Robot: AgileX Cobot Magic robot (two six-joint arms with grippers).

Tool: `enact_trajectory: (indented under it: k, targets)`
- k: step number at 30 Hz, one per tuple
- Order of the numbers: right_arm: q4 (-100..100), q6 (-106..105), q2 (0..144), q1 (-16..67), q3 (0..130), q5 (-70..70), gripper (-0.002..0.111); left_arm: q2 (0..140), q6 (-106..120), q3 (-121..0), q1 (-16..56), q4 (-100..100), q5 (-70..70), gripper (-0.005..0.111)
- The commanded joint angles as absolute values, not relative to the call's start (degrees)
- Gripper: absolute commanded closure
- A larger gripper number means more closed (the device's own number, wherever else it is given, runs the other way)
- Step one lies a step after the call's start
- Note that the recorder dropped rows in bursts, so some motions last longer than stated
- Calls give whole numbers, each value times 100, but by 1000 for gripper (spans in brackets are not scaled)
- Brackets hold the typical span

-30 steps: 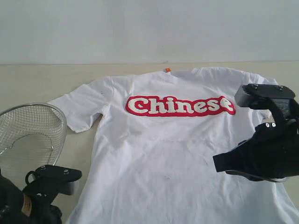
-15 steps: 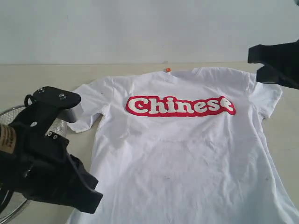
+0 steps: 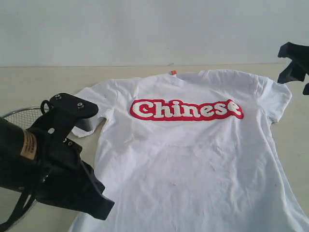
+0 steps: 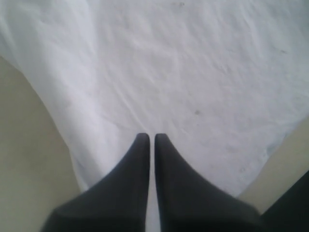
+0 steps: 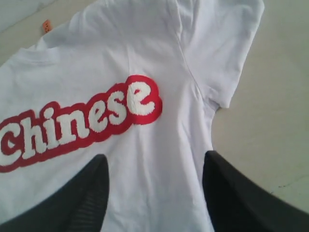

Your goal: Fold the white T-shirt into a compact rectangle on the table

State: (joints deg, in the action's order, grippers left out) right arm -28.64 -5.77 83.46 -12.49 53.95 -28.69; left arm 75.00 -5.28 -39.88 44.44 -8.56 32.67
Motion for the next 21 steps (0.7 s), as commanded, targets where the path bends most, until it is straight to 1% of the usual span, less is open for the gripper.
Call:
enact_trajectory:
  k: [1,5,10,14,21]
  targets:
    - [-3170,-629,9164,-1562,6296,-3433,56,7297,-492,-4027,4456,-803,3305,102]
    - [-3628,-593,9867,-1835,6949,-3826,56,7059,-505,-4027,4456,-803,3364,102]
    - [-4074,-802,10542,-2101,7157,-3798,56,6810,-505,-4027,4456,-788,3692,102]
    - [-4396,-1357,11018,-2207,7305,-3727,56,6665,-515,-4027,4456,-788,4001,102]
    - [-4459,-1433,11824,-2290,8304,-4209,56,6599,-540,-4027,4456,-846,4153,102]
